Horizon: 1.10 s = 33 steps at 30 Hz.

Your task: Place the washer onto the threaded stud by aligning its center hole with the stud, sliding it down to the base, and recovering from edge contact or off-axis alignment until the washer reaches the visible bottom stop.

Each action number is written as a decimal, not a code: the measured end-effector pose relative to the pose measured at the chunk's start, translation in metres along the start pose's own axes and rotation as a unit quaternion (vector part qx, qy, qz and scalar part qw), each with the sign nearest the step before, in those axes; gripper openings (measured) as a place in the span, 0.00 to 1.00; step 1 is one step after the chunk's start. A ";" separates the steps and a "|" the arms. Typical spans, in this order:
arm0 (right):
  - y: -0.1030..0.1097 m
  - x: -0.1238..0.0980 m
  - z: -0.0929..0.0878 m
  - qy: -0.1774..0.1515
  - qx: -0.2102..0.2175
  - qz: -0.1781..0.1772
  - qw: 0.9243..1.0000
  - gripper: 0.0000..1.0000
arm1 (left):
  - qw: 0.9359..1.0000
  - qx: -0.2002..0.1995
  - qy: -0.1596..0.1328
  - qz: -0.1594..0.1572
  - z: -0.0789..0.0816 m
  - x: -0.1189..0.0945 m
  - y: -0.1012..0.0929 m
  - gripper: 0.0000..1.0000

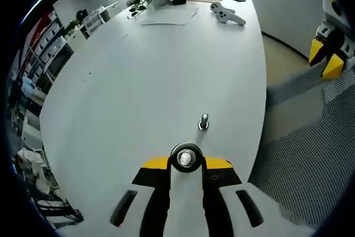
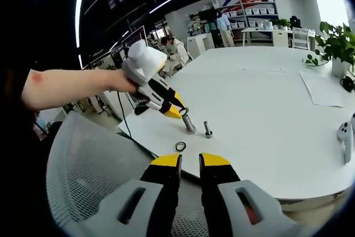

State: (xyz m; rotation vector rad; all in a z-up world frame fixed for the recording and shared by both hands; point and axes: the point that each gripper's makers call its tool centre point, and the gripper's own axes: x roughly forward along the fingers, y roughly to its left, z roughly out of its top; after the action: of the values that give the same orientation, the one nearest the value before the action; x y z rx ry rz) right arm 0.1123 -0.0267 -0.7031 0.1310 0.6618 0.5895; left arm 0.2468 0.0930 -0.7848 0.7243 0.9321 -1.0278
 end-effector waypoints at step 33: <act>-0.001 0.001 0.000 0.000 0.005 -0.001 1.000 0.16 | 0.999 -0.014 0.033 -0.025 -0.022 0.043 -0.001 0.19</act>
State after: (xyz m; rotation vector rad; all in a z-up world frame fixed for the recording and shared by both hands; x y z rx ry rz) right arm 0.1133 -0.0270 -0.7033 0.1384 0.6652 0.5840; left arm 0.2491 0.0951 -0.8335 0.7184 1.0238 -1.0379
